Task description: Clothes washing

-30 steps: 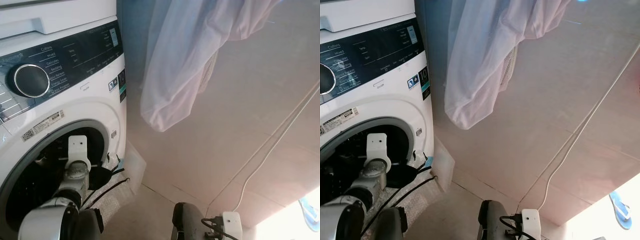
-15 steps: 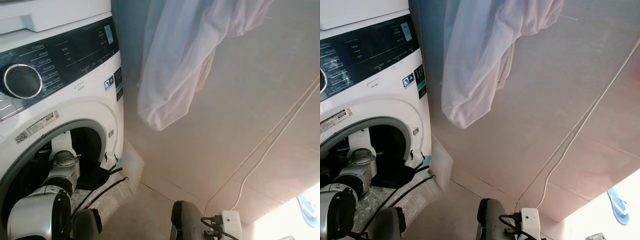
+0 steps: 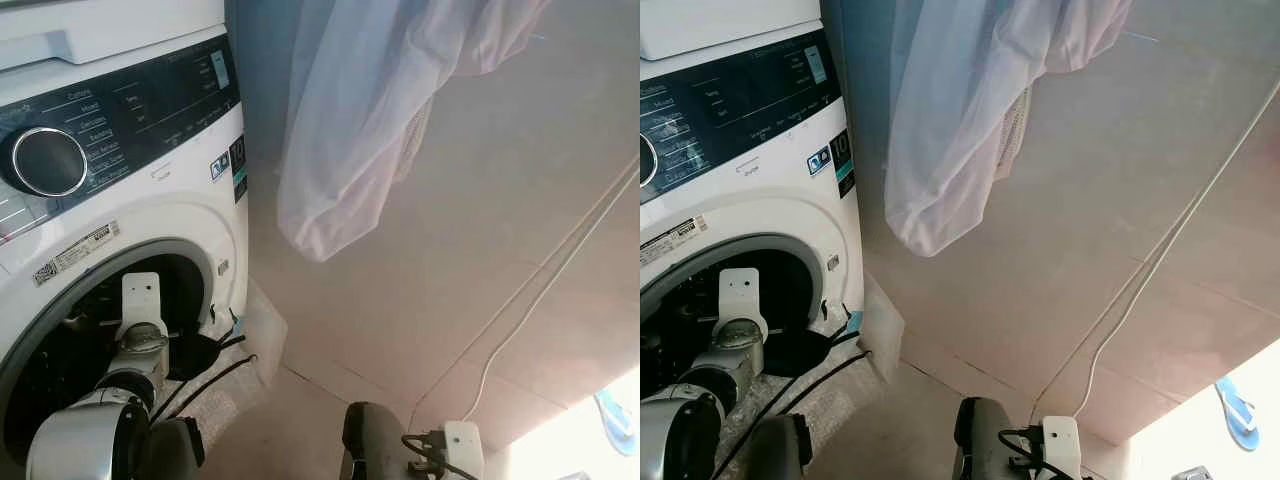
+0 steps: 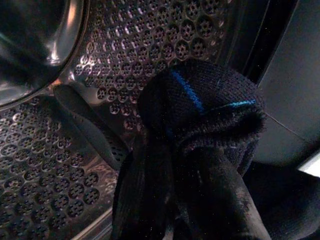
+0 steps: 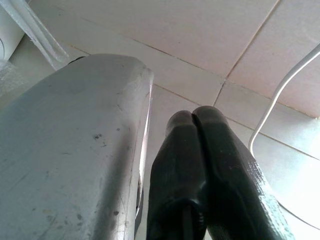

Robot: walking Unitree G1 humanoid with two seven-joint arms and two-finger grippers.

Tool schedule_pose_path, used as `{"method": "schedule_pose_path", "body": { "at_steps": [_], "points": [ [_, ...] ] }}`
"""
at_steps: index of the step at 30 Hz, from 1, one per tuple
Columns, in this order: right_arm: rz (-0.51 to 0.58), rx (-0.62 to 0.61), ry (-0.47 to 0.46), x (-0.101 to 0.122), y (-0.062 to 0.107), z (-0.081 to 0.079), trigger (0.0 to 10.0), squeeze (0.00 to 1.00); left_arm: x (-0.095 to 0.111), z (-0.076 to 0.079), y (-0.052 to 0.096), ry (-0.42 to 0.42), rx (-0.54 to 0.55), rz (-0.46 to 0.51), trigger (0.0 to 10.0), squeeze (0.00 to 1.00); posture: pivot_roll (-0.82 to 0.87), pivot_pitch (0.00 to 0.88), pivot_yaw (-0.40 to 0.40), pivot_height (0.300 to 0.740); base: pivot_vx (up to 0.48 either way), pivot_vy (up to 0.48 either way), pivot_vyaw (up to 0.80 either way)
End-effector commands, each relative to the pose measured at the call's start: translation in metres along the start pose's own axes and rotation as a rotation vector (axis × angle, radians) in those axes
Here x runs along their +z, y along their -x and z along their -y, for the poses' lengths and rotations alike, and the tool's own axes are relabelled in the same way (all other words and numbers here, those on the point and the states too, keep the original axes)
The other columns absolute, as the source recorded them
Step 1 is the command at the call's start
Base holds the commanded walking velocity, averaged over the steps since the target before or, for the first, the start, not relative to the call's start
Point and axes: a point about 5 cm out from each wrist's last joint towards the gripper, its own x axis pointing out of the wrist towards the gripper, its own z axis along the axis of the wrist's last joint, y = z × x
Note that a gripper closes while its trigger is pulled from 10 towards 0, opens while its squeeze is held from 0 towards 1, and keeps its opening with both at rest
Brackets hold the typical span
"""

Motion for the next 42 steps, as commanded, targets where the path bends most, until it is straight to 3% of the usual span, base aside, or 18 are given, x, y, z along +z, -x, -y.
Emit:
{"method": "schedule_pose_path", "body": {
  "at_steps": [1, 4, 5, 6, 7, 24, 42],
  "points": [
    [-0.199, 0.018, -0.001, -0.0406, 0.0120, -0.0125, 10.0, 0.00, 0.0034, 0.0027, -0.0001, 0.010, 0.000, -0.003, 10.0, 0.00, 0.10, 0.000, -0.101, 0.462, 0.000, 0.000, 0.00],
    [-0.199, 0.019, -0.001, -0.0406, 0.0120, -0.0126, 10.0, 0.00, 0.0045, 0.0038, 0.0001, 0.009, -0.001, 0.000, 10.0, 0.00, 0.10, 0.000, -0.103, 0.462, 0.000, 0.000, 0.00],
    [-0.199, 0.020, -0.001, -0.0406, 0.0120, -0.0126, 10.0, 0.00, 0.0049, 0.0043, 0.0002, 0.008, -0.001, 0.003, 10.0, 0.24, 0.10, 0.000, -0.103, 0.462, 0.000, 0.000, 0.00],
    [-0.199, 0.021, -0.001, -0.0405, 0.0120, -0.0127, 10.0, 0.00, 0.0057, 0.0045, 0.0002, 0.009, 0.001, 0.007, 10.0, 0.84, 0.10, 0.000, -0.103, 0.462, 0.000, 0.000, 0.00],
    [-0.199, 0.021, -0.001, -0.0404, 0.0119, -0.0127, 10.0, 0.00, 0.0062, 0.0044, 0.0001, 0.012, 0.002, 0.010, 10.0, 1.00, 0.10, 0.000, -0.103, 0.462, 0.000, 0.000, 0.00],
    [-0.203, 0.028, 0.001, -0.0404, 0.0118, -0.0126, 10.0, 0.00, 0.0057, -0.0016, -0.0011, 0.003, 0.012, 0.016, 10.0, 1.00, 0.11, 0.000, -0.105, 0.462, 0.000, 0.000, 0.00],
    [-0.203, 0.032, -0.003, -0.0402, 0.0116, -0.0133, 10.0, 0.00, 0.0091, 0.0059, 0.0007, -0.016, -0.024, 0.059, 10.0, 1.00, 0.12, 0.000, -0.101, 0.462, 0.000, 0.000, 0.00]
  ]
}}
